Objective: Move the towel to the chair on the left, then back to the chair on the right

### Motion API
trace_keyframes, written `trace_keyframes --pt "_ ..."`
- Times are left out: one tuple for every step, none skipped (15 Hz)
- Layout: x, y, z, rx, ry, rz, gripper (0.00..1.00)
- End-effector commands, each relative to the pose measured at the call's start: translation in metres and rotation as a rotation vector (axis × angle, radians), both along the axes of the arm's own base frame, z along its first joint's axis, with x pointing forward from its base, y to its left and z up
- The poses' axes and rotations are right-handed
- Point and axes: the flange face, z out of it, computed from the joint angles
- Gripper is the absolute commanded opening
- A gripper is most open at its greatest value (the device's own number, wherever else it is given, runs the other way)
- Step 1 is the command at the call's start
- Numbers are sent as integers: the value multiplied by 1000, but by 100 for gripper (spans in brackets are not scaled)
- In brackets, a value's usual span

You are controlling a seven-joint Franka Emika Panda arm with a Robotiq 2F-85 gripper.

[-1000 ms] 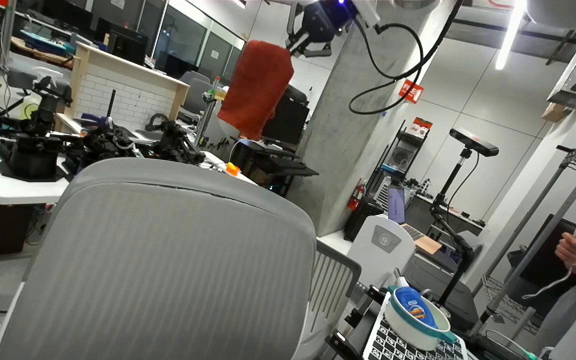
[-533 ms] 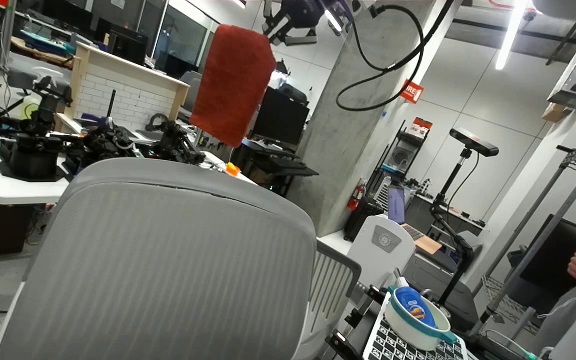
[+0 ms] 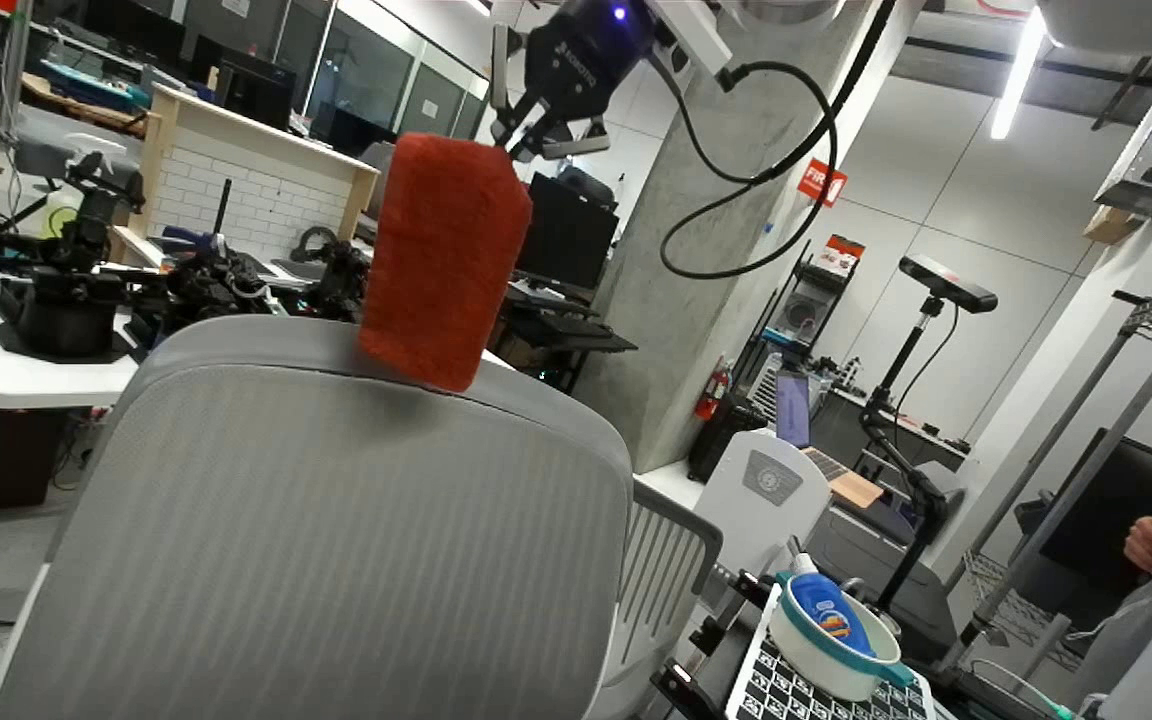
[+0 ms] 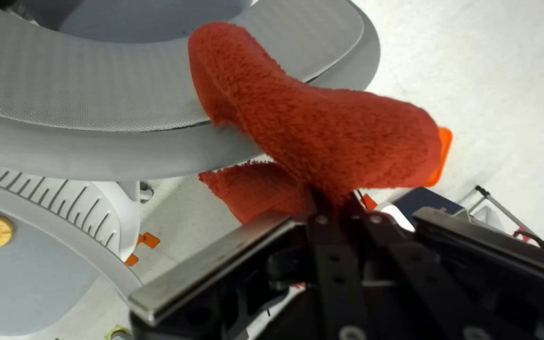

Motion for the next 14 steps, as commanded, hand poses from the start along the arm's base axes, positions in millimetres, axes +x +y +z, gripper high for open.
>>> trace_keyframes --pt "-4 -6 -21 -25 24 5 2" --pt "-6 -7 -28 -33 34 5 2" --pt "-7 -7 -35 -41 43 7 2" --pt "-8 -7 -41 -49 51 9 2" --pt "-10 -7 -47 -57 57 11 2" --pt "-11 -7 -51 -65 61 14 2" --pt "-11 -8 -54 -77 62 20 2" --pt "-12 -9 -56 -90 60 26 2" --pt "-10 -14 -57 -109 51 38 2" --pt "-8 -18 -57 -123 44 45 2" --pt "-5 -23 -57 -141 33 56 2" --pt "-2 -28 -56 -155 20 63 2" --pt "1 -33 -56 -165 10 70 2" --pt "3 -38 -57 -173 4 77 2"
